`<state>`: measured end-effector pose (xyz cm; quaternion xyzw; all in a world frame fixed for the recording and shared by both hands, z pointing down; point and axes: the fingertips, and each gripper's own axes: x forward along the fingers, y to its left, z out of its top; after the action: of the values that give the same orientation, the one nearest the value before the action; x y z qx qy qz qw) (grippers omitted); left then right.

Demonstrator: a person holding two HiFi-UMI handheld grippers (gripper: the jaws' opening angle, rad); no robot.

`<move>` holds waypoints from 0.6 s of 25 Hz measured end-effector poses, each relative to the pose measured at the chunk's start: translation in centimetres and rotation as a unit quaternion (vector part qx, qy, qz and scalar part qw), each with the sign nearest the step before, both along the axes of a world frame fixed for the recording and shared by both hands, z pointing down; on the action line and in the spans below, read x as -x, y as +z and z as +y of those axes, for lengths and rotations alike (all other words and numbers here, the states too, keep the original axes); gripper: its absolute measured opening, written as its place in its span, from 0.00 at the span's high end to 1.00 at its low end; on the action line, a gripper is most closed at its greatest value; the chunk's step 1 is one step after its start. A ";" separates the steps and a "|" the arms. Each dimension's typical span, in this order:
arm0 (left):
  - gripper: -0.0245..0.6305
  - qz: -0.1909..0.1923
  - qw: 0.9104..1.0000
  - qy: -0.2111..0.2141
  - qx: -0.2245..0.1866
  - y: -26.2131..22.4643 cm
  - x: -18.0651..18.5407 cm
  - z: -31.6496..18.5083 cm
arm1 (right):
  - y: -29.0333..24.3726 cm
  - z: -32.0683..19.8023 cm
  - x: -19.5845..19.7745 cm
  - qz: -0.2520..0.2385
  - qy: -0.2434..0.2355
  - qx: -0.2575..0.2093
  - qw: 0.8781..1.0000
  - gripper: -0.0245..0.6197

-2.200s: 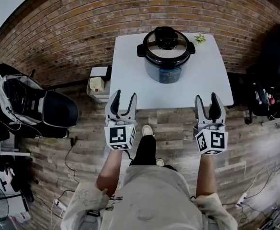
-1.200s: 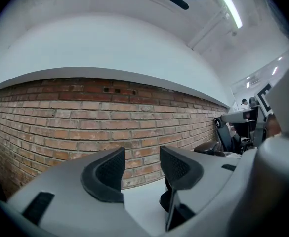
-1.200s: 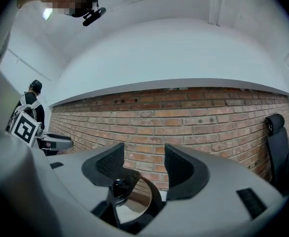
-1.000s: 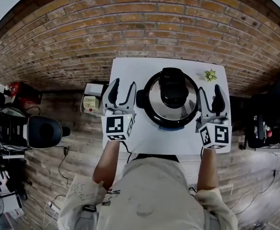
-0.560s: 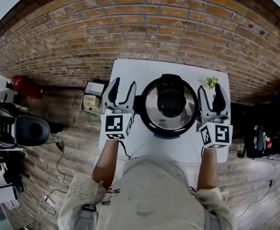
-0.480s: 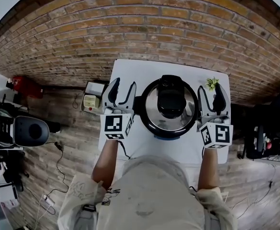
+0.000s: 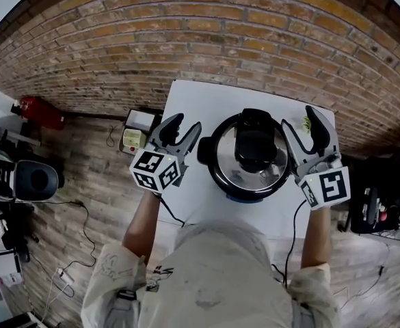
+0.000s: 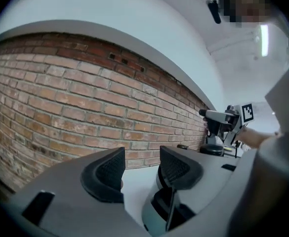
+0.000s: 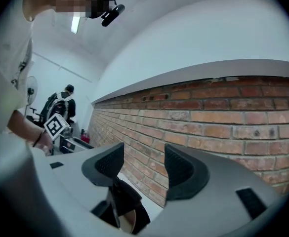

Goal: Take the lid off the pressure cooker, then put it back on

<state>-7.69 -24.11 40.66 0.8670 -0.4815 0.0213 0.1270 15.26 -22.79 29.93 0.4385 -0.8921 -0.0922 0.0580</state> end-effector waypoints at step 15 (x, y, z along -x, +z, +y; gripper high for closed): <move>0.60 0.257 0.937 0.112 0.206 5.9 -1.2 2.9 | 5.1 6.1 9.6 0.256 -0.325 0.210 0.886 0.50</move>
<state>-6.44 -21.21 46.58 0.8462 -0.3169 -0.0900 0.4189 5.70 -16.69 35.07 0.0624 -0.9371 -0.0252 0.3424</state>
